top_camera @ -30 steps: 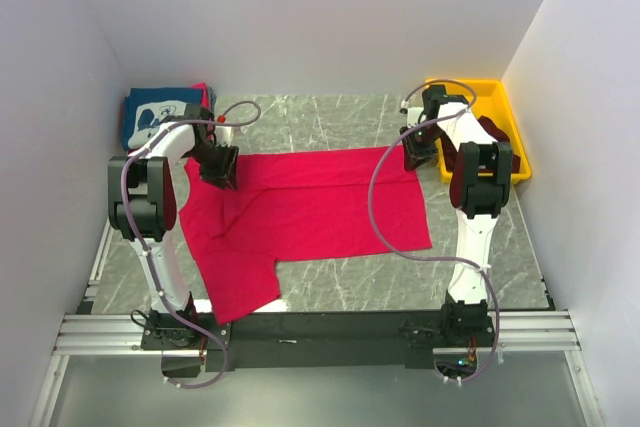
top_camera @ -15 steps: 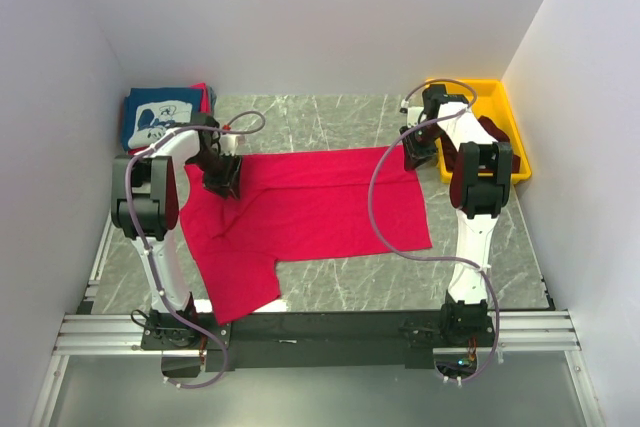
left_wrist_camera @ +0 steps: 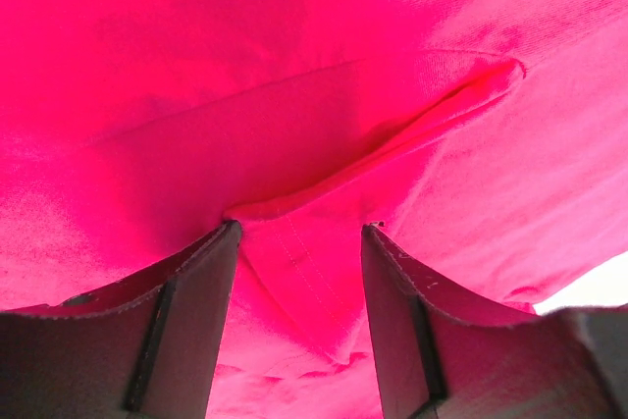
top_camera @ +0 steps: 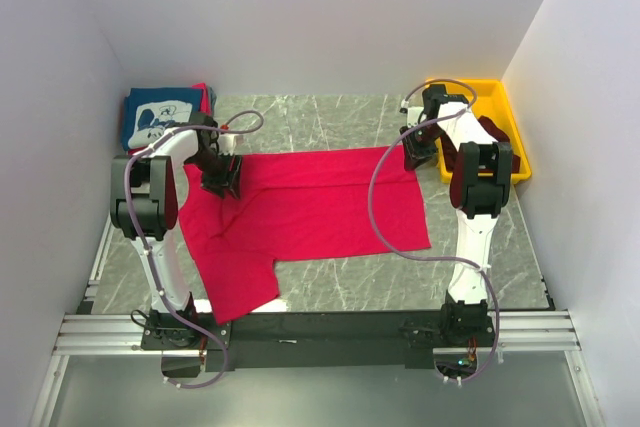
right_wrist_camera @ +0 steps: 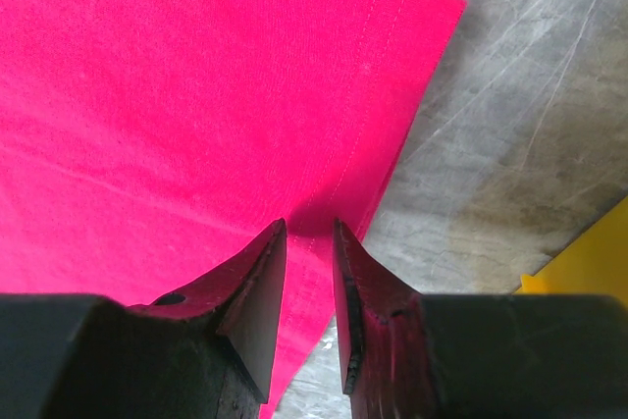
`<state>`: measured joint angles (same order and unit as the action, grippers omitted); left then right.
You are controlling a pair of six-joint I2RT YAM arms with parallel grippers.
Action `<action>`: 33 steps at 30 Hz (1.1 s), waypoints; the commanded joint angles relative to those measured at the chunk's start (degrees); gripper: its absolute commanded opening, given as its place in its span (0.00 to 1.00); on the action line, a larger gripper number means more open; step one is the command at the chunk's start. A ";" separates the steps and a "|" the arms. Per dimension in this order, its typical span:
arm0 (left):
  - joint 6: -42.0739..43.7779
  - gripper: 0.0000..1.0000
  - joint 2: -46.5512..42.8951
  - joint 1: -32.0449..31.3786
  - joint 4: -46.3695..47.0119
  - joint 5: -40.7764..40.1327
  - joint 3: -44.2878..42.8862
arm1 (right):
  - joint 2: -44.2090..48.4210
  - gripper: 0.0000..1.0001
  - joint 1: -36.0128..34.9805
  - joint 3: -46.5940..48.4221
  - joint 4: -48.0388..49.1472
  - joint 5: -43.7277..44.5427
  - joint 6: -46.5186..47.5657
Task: Fold and stack the t-shirts
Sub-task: Fold the tshirt
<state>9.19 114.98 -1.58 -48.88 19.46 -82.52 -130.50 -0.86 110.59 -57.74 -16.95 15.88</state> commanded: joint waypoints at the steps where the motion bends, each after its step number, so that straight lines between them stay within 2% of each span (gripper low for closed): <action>1: 0.22 0.59 0.07 0.36 0.80 -2.94 -0.62 | 1.82 0.33 0.25 2.09 -0.27 0.69 0.03; 12: -0.05 0.58 -3.88 0.35 1.77 -7.95 -2.03 | 1.91 0.33 0.25 1.56 -0.10 0.95 0.21; 15: 0.65 0.59 -4.41 0.27 1.34 -7.43 -2.55 | 1.74 0.33 0.25 1.91 -0.36 0.87 0.12; 22: 2.15 0.52 -4.07 0.00 -0.07 -5.49 -3.61 | 1.91 0.33 0.25 2.00 -0.45 0.78 0.12; 33: 2.59 0.52 -1.60 -0.17 0.81 -5.31 -1.50 | 2.88 0.33 0.07 0.86 -0.19 0.95 0.29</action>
<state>10.76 112.97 -1.54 -48.64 13.65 -84.44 -130.50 -0.86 110.65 -57.91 -16.51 15.90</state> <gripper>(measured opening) 0.523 0.325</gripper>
